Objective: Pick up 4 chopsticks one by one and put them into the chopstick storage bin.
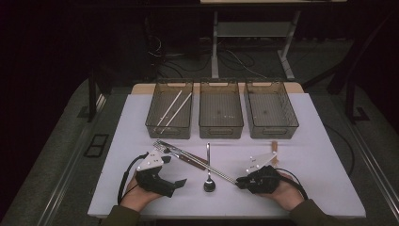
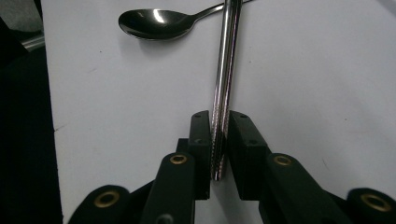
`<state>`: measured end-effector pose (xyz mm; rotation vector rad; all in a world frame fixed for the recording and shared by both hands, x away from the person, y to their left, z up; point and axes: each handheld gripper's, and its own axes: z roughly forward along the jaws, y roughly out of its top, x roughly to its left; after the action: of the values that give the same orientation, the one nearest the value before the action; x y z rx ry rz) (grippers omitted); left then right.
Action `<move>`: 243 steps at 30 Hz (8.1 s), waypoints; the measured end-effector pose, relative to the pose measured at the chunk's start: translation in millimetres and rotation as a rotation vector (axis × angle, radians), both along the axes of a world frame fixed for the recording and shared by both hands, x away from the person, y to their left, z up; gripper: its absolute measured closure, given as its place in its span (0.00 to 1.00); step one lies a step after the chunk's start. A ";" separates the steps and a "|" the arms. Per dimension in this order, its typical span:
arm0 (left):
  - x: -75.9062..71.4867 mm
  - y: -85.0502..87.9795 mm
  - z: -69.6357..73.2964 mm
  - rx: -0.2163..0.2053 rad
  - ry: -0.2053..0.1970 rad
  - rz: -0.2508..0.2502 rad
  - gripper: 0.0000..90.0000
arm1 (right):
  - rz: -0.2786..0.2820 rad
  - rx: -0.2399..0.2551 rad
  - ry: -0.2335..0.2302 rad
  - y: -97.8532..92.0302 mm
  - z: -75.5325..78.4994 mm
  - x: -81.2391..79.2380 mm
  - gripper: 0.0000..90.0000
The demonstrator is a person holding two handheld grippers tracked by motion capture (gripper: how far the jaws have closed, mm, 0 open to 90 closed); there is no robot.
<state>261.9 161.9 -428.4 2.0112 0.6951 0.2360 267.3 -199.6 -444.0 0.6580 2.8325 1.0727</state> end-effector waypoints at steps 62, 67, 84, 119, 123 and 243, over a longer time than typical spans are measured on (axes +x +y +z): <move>-0.1 -4.1 -0.5 -0.009 0.004 -0.032 0.00 | 0.082 0.070 -0.022 40.1 8.8 51.0 0.90; 0.0 -4.2 -0.5 -0.009 0.003 -0.033 0.00 | 0.092 0.049 -0.022 43.2 5.6 49.5 0.91; 0.1 -4.4 -0.6 -0.007 0.004 -0.035 0.00 | 0.099 0.036 -0.047 44.2 6.0 48.1 0.91; 0.0 -5.4 -0.9 -0.006 0.007 -0.040 0.00 | 0.134 -0.023 -0.076 54.5 -1.1 40.2 0.93; 0.0 -5.4 -0.9 -0.006 0.007 -0.040 0.00 | 0.126 -0.020 -0.069 54.8 -1.1 39.9 0.95; 8.1 -7.7 -8.6 0.049 -0.003 -0.074 0.00 | -0.280 0.052 -0.078 128.5 104.8 195.2 0.95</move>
<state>270.0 154.2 -437.0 2.0782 0.6167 0.2139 462.5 -71.1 -339.1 0.9599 2.5562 1.0974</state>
